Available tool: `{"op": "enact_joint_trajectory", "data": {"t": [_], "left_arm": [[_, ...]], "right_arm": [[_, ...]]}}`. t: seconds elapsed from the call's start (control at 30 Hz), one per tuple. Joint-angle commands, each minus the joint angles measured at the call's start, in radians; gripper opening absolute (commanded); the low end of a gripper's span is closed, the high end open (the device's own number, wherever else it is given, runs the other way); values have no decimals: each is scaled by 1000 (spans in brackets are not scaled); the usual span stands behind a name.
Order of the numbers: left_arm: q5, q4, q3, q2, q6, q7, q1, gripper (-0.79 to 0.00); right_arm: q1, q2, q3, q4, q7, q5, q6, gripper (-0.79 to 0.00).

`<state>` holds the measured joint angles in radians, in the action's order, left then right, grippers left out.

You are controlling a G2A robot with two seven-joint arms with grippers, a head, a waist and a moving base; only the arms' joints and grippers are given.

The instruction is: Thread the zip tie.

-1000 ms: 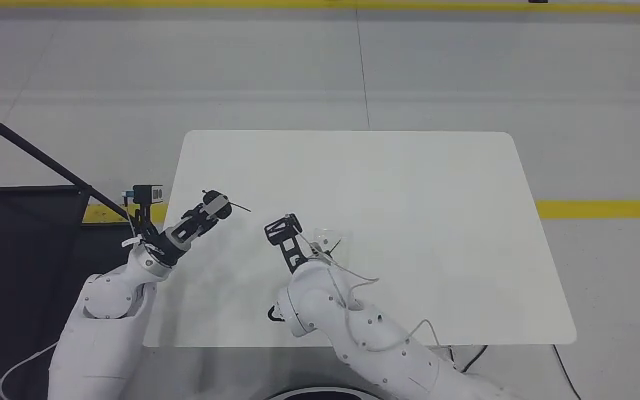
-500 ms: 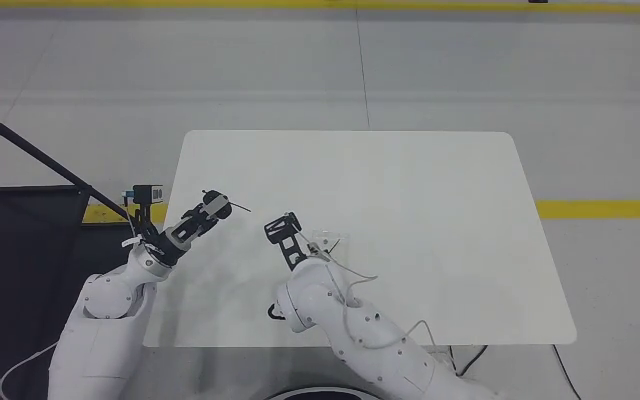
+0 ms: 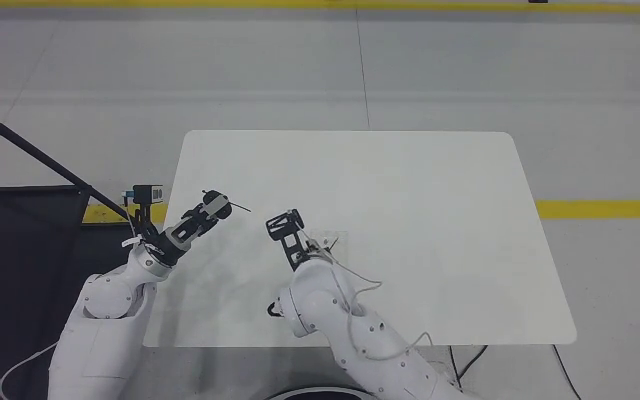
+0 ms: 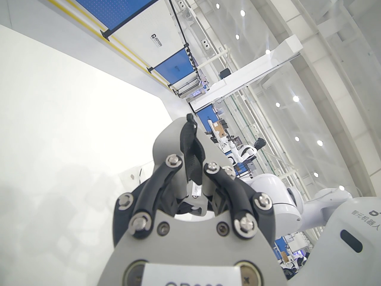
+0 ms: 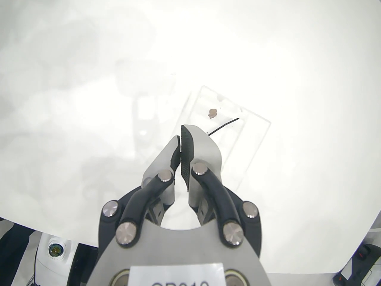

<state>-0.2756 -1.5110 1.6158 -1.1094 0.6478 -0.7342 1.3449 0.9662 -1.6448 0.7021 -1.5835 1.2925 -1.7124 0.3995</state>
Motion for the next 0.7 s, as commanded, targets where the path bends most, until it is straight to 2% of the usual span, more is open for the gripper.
{"op": "enact_joint_trajectory", "data": {"t": [0.0,0.17,0.4,0.67], "left_arm": [[0,0,0,0,0,0,0,-785],[10,-11,-4,0,-13,10,4,-785],[57,-11,-48,2,-35,-30,-19,-785],[76,17,-115,7,8,-158,-76,-785]], "right_arm": [[23,2,11,-36,-19,-24,0,-785],[111,14,40,-160,-111,-105,-4,-785],[309,48,103,-381,-362,-182,-47,-785],[513,86,215,-558,-659,-60,-199,-785]]}}
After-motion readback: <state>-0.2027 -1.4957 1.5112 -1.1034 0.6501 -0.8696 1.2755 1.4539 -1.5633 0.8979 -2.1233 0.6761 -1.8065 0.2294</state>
